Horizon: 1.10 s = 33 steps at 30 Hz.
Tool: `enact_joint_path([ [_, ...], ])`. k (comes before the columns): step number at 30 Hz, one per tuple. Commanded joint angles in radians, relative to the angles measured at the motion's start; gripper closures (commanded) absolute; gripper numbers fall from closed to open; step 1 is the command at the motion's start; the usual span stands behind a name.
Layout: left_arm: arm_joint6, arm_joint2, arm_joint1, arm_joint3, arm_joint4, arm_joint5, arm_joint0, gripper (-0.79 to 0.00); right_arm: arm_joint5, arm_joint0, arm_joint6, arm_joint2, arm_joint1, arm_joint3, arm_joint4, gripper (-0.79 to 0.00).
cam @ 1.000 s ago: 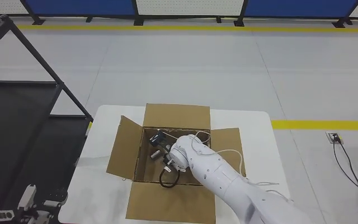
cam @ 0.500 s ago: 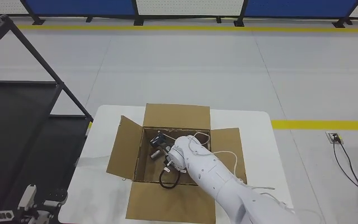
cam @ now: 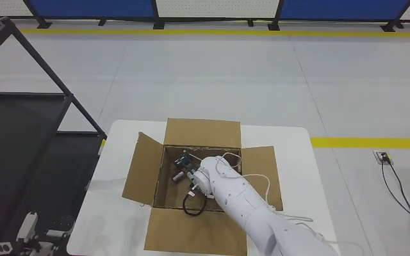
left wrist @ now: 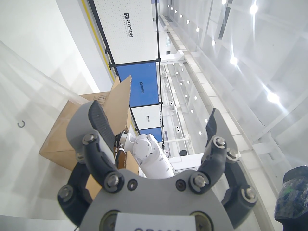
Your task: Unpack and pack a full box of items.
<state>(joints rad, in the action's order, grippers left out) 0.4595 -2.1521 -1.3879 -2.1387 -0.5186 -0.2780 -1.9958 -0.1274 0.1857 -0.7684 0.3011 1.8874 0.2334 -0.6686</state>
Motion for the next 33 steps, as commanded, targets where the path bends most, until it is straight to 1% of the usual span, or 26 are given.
enact_joint_path([
  [1, 0.0, 0.0, 0.0, 0.0, 0.0, 0.0, 0.0, -0.785, -0.016, -0.003, 0.009, 0.004, 0.002, -0.003, -0.001, 0.0],
  [5, 0.002, 0.0, 0.0, -0.002, 0.003, 0.001, 0.001, -0.785, -0.055, -0.012, 0.024, 0.013, 0.003, -0.002, -0.006, 0.0],
  [10, 0.002, 0.01, 0.0, -0.009, 0.016, 0.006, 0.004, -0.785, -0.106, -0.023, 0.07, 0.027, -0.004, 0.009, -0.013, 0.0],
  [14, 0.004, 0.022, 0.0, -0.016, 0.031, 0.011, 0.009, -0.785, -0.12, -0.027, 0.098, 0.038, -0.015, 0.031, -0.024, 0.0],
  [20, -0.001, 0.039, 0.001, -0.028, 0.055, 0.021, 0.018, -0.785, -0.093, -0.027, 0.125, 0.063, -0.044, 0.087, -0.039, 0.0],
  [24, -0.005, 0.047, 0.001, -0.033, 0.066, 0.027, 0.023, -0.785, -0.061, -0.017, 0.111, 0.084, -0.073, 0.154, -0.055, 0.0],
  [27, -0.01, 0.05, 0.002, -0.035, 0.073, 0.031, 0.026, -0.785, -0.047, -0.005, 0.083, 0.103, -0.103, 0.23, -0.072, 0.0],
  [30, -0.014, 0.051, 0.002, -0.036, 0.079, 0.037, 0.029, -0.785, -0.049, 0.016, 0.051, 0.13, -0.143, 0.33, -0.095, 0.0],
  [33, -0.018, 0.053, 0.003, -0.036, 0.084, 0.042, 0.031, -0.785, -0.032, 0.055, 0.023, 0.168, -0.192, 0.455, -0.134, 0.0],
])
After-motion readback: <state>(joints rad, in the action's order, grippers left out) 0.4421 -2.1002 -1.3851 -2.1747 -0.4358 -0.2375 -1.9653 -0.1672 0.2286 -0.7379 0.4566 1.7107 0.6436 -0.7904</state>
